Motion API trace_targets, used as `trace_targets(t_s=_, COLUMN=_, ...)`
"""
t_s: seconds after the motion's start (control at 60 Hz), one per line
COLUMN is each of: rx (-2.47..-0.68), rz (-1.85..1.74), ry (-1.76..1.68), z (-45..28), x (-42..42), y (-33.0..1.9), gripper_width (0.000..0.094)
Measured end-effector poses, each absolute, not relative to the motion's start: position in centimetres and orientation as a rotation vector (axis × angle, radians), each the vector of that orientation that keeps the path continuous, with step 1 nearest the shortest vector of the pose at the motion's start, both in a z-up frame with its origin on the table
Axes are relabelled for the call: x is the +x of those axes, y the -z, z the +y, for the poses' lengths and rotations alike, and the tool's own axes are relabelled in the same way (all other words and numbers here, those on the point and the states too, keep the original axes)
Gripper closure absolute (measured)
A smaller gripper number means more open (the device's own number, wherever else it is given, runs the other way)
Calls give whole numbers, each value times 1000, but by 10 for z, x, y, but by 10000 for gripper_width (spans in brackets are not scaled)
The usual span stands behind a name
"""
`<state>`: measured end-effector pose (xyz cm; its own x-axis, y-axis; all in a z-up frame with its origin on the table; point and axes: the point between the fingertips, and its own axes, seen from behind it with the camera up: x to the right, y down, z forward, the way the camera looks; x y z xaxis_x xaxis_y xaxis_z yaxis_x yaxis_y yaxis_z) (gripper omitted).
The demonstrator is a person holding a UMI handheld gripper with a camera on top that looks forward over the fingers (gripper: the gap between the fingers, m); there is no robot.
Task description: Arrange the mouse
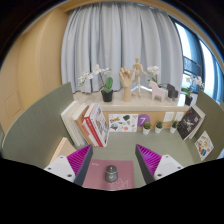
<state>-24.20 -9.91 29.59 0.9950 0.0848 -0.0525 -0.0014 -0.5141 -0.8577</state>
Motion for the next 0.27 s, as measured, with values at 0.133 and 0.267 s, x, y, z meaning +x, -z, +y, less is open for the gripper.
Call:
trace_targets(t_s=0.133, rx=-2079, rz=-52, ry=-85, z=-102, x=-234, y=-305, gripper_width=76)
trace_targets(t_s=0.267, rx=-2077, rz=-65, ry=-85, z=-105, x=-235, y=-305, gripper_width=71)
